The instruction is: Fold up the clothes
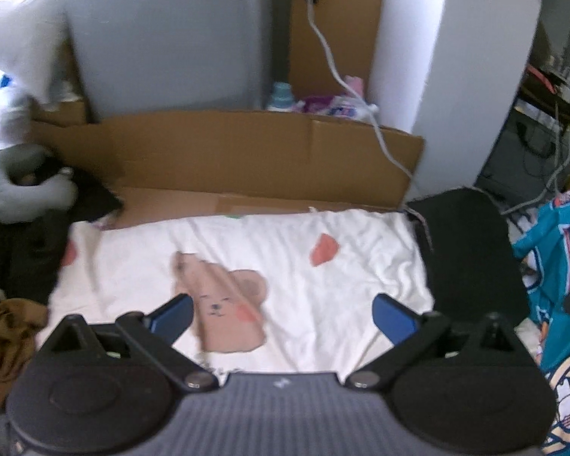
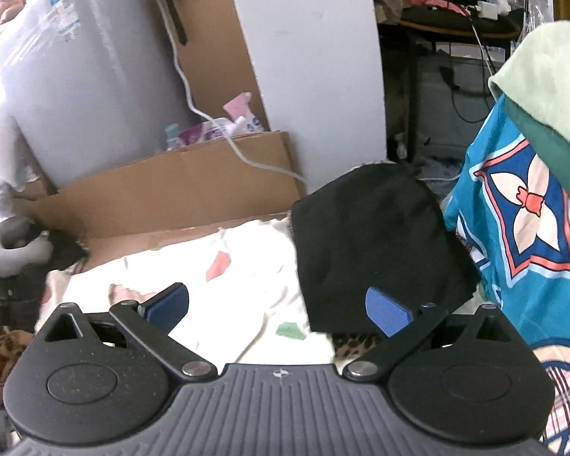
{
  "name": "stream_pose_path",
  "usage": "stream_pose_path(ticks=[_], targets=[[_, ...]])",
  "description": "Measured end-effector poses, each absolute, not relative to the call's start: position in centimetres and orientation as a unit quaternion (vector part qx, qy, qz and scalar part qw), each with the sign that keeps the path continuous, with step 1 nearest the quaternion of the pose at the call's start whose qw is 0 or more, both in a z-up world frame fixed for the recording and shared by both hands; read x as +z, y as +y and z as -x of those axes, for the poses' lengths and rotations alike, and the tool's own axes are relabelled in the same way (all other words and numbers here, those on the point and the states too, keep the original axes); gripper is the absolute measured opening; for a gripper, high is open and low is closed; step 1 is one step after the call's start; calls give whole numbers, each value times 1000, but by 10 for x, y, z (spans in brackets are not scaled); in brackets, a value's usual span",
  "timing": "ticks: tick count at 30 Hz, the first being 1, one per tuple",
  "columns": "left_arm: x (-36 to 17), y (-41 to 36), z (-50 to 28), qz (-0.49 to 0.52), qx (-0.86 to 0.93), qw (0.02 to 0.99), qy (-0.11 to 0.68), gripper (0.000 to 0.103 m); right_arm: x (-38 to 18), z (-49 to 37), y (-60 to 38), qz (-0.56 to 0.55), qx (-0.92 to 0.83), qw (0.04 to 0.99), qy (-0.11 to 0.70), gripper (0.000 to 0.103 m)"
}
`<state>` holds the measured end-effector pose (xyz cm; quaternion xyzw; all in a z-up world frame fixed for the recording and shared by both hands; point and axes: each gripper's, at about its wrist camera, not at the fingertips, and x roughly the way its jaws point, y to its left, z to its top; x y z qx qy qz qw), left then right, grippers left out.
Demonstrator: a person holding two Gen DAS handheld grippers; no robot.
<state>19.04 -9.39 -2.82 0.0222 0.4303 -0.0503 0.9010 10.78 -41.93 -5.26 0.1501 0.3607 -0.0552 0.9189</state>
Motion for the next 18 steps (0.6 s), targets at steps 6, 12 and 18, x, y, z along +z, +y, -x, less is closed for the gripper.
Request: stream_pose_path(ticks=[6, 12, 18], targets=[[2, -70, -156, 1, -35, 898, 438, 99, -9, -88, -388, -153, -19, 916, 370, 103], [36, -56, -122, 4, -35, 901, 433, 101, 34, -66, -360, -151, 17, 916, 370, 102], [51, -43, -94, 47, -42, 899, 433, 102, 64, -40, -335, -185, 27, 913, 363, 103]])
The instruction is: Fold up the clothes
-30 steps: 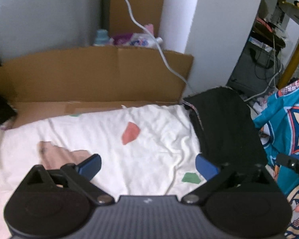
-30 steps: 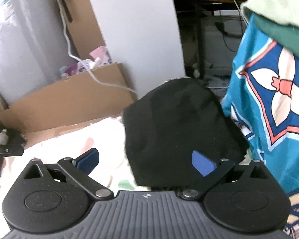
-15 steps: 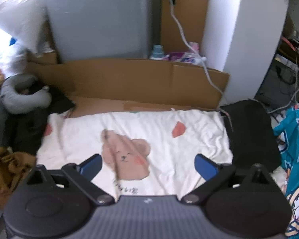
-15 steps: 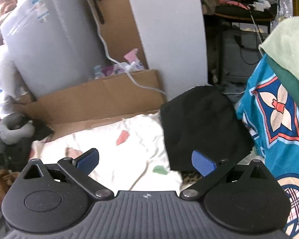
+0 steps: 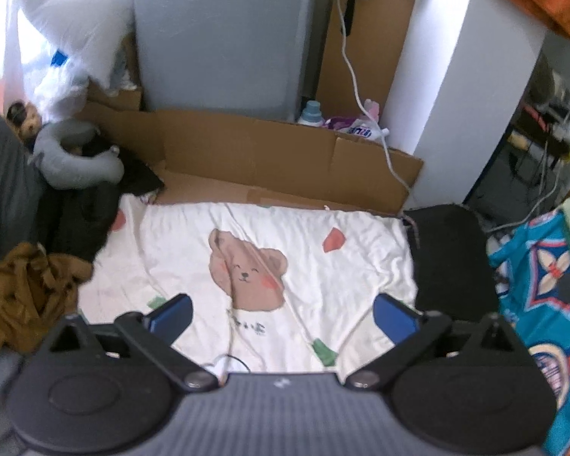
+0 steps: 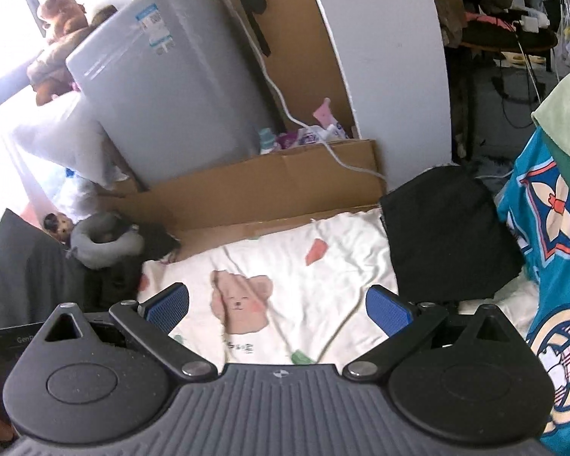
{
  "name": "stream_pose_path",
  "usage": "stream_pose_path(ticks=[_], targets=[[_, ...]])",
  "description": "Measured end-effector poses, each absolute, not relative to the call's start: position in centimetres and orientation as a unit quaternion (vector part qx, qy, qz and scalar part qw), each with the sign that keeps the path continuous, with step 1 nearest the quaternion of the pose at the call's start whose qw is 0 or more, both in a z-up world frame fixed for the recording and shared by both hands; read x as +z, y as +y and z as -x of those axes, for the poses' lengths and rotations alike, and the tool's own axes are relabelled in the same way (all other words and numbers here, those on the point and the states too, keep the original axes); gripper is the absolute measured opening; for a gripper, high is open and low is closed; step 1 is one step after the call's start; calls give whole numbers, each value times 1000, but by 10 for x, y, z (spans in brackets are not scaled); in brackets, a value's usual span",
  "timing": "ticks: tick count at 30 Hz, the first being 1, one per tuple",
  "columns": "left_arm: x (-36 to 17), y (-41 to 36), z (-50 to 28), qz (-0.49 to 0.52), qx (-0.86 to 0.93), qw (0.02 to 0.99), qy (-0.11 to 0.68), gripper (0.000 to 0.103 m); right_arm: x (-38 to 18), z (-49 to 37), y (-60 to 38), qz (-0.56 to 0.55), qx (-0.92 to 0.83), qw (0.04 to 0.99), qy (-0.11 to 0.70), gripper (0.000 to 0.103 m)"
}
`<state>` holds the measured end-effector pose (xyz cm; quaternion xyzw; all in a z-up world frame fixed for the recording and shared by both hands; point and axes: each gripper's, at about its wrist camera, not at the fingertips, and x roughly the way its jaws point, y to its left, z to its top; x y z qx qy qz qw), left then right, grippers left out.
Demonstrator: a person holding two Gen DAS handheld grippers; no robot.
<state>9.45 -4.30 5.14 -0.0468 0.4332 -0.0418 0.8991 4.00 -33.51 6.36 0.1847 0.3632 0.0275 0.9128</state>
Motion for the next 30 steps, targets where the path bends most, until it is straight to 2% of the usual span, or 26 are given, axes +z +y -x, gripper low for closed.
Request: stream_pose_path(ticks=[4, 11, 21, 30], targets=[[56, -37, -78, 50, -41, 908, 415, 102, 70, -25, -318, -181, 26, 914, 361, 102], [43, -26, -53, 69, -24, 896, 438, 102, 73, -8, -294, -185, 35, 912, 364, 103], [36, -21, -40, 61, 3, 891, 449, 103, 55, -4, -267, -188, 6, 903, 387, 102], [11, -5, -33, 40, 7, 885, 464, 102, 22, -16, -227, -130, 44, 893, 428, 102]])
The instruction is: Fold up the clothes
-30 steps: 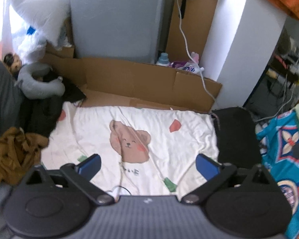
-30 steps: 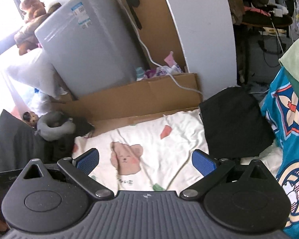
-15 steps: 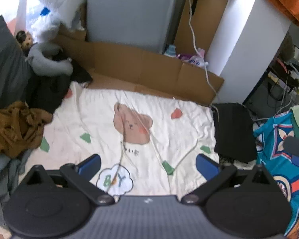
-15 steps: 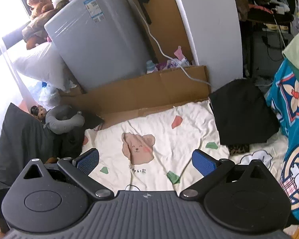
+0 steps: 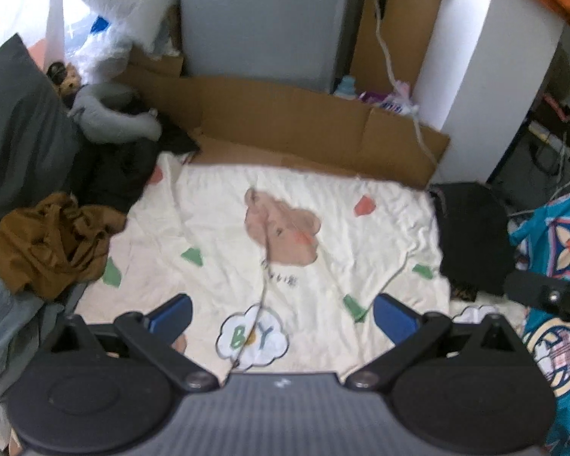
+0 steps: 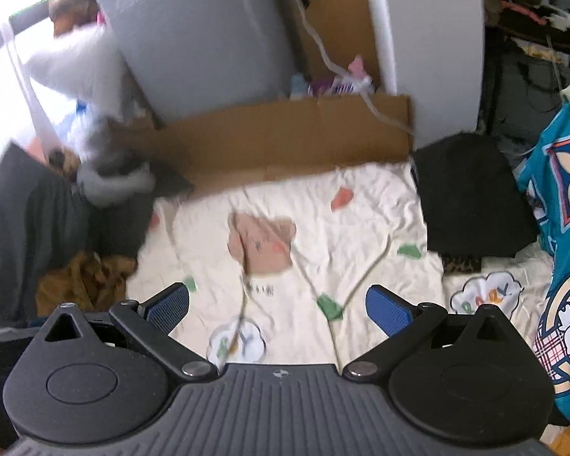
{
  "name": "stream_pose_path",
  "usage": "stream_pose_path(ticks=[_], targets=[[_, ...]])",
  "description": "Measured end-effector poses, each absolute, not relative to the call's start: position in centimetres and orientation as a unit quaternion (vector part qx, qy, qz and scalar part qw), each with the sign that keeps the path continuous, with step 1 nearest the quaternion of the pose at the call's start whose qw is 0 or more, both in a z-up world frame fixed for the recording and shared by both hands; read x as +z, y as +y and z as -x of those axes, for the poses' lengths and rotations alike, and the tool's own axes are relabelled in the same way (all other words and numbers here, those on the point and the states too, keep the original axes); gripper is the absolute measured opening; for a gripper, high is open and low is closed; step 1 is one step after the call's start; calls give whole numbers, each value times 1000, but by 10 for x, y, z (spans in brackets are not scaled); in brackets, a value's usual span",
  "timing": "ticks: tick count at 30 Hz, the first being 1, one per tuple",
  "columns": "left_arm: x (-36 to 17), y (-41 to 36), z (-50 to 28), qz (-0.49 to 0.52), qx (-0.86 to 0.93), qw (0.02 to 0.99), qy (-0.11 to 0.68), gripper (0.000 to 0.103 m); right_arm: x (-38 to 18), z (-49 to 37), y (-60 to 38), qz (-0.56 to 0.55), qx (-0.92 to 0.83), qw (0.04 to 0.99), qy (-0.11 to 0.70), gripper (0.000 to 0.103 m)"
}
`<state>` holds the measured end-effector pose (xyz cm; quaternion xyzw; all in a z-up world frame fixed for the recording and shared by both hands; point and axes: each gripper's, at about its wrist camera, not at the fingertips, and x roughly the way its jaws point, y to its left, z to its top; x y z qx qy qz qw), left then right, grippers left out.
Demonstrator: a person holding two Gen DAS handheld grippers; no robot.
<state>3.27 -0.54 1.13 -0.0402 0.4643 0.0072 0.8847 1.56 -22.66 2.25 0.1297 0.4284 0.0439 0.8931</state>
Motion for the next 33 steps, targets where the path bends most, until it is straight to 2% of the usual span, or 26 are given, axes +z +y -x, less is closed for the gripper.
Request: stream_pose_path(ticks=[7, 13, 24, 33], targets=[[-7, 8, -31, 37, 43, 870, 489, 102, -2, -22, -203, -111, 56, 871, 475, 102], [-8, 13, -22, 46, 46, 863, 502, 102, -11, -16, -186, -66, 48, 871, 485, 102], [-17, -8, -11, 8, 26, 858, 513, 102, -21, -6, -186, -51, 51, 860, 505, 102], [-16, -17, 6, 29, 40, 852, 522, 102, -25, -3, -189, -53, 52, 854, 515, 102]])
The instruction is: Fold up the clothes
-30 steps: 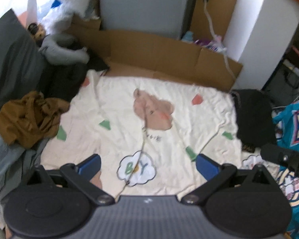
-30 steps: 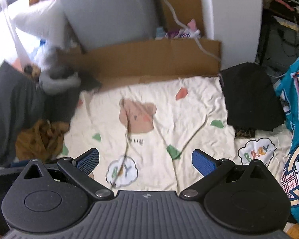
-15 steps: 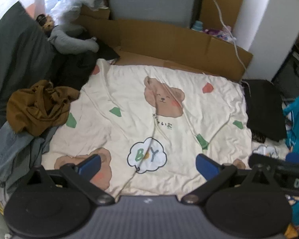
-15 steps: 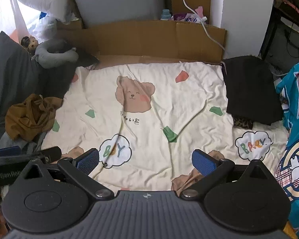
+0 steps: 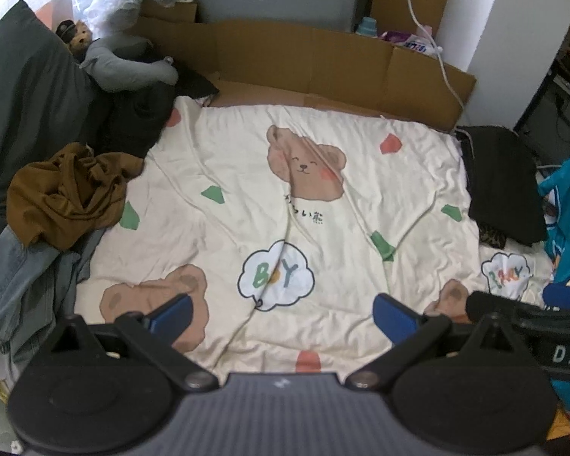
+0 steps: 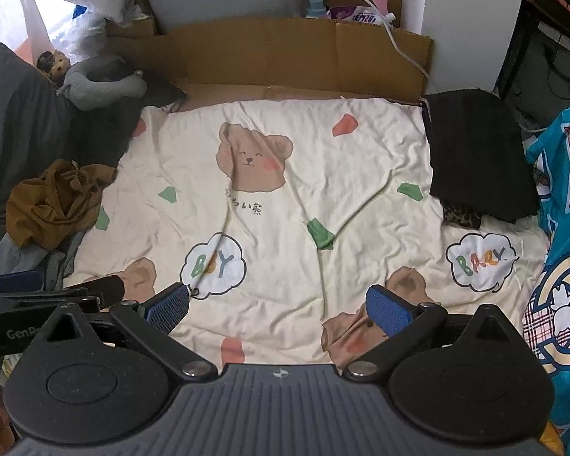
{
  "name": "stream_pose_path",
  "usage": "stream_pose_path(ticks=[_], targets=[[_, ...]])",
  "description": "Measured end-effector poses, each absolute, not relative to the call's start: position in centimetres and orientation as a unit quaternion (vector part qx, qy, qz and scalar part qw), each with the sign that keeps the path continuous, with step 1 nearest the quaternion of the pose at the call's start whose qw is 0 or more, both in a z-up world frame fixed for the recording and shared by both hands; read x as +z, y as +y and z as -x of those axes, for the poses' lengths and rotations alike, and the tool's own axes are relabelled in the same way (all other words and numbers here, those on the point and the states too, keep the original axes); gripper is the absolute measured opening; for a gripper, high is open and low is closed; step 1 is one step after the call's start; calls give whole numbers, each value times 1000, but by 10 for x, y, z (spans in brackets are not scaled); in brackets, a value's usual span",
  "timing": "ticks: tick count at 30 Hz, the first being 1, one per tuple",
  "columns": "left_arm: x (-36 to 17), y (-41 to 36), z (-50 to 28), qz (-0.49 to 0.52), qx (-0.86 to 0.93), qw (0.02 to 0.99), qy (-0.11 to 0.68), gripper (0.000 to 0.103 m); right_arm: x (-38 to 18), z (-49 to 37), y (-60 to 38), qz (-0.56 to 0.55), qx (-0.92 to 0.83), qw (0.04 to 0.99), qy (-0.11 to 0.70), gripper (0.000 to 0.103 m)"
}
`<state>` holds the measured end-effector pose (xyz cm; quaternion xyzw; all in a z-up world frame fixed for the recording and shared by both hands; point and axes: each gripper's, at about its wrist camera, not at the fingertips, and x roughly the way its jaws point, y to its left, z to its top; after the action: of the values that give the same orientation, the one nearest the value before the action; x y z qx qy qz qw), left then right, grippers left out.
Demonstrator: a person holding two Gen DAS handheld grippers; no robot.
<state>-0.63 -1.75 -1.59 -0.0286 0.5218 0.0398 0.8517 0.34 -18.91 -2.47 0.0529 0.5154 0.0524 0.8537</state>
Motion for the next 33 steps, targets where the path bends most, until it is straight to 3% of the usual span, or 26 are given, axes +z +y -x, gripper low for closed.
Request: stream_pose_path(ticks=[33], targets=[[-15, 0, -7, 56, 32, 851, 521, 96, -24, -9, -183, -56, 53, 858, 509, 102]])
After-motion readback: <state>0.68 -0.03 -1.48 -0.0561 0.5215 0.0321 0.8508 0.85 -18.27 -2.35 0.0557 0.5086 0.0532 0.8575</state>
